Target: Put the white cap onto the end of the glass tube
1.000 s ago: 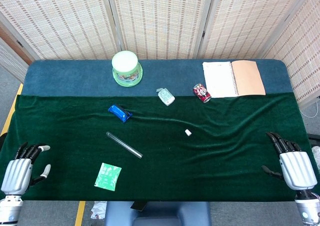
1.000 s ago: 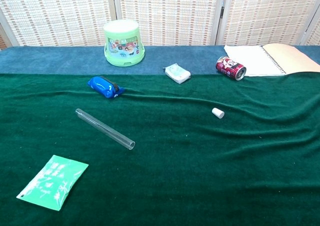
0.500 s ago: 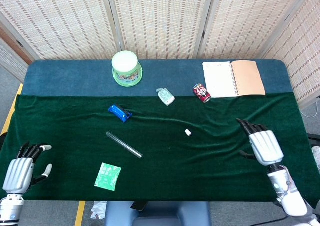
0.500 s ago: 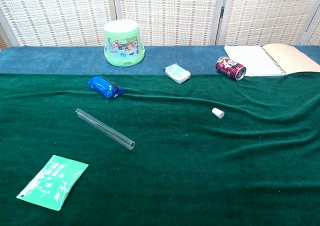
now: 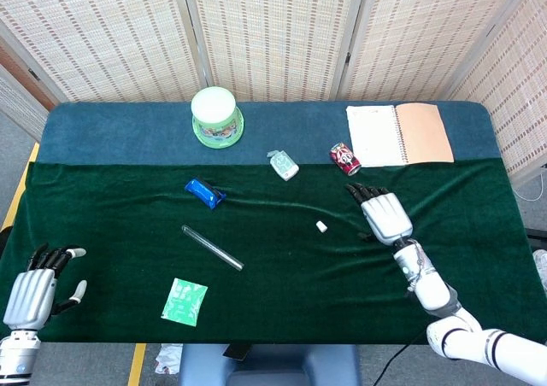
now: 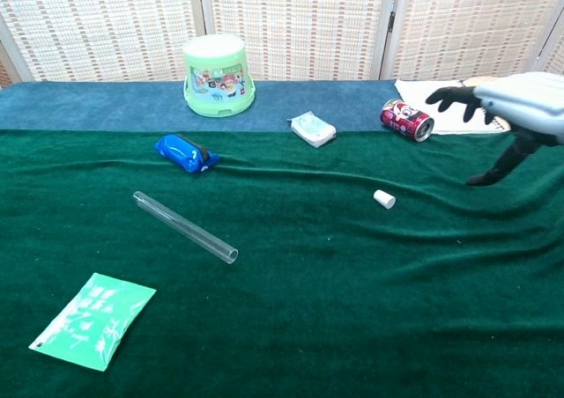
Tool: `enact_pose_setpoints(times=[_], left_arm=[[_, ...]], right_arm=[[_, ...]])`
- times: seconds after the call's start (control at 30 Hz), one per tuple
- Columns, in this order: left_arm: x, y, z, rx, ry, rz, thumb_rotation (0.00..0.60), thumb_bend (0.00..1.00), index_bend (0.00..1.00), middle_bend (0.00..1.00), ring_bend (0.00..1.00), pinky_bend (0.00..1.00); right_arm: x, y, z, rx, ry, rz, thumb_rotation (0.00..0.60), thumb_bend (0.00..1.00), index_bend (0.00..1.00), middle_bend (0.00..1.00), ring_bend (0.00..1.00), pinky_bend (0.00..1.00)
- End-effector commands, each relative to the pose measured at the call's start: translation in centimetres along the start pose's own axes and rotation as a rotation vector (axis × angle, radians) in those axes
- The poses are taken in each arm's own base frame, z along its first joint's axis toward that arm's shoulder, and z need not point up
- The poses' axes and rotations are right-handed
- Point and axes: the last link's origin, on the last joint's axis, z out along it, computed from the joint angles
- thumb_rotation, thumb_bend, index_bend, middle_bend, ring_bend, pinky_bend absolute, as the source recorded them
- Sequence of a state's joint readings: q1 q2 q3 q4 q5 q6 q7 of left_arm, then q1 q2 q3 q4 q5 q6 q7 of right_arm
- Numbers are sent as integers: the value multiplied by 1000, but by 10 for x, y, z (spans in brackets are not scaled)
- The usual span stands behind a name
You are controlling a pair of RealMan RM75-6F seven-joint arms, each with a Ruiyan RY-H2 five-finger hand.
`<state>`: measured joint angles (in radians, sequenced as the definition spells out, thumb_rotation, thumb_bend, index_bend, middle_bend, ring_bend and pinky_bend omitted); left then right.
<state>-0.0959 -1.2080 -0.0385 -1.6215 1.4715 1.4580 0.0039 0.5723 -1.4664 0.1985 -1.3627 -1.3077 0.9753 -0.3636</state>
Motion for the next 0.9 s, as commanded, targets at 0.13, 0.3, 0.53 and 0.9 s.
enact_pose_setpoints(times=[0.13, 0.3, 0.53, 0.9], left_arm=[[-3, 0, 3, 2, -12, 1, 600, 411, 311, 261, 234, 113], [-4, -2, 5, 7, -14, 0, 600, 410, 312, 261, 235, 113], [-5, -1, 7, 5, -21, -2, 600, 411, 311, 261, 236, 113], [-6, -4, 7, 14, -30, 2, 600, 410, 311, 261, 240, 111]], right_arm=[[-16, -23, 33, 26, -32, -25, 534, 165, 104, 156, 221, 292], [-22, -32, 43, 40, -41, -32, 534, 164, 104, 156, 208, 290], [-28, -44, 55, 61, -52, -38, 534, 165, 104, 155, 202, 282], [-29, -59, 71, 77, -59, -59, 535, 164, 104, 154, 203, 282]])
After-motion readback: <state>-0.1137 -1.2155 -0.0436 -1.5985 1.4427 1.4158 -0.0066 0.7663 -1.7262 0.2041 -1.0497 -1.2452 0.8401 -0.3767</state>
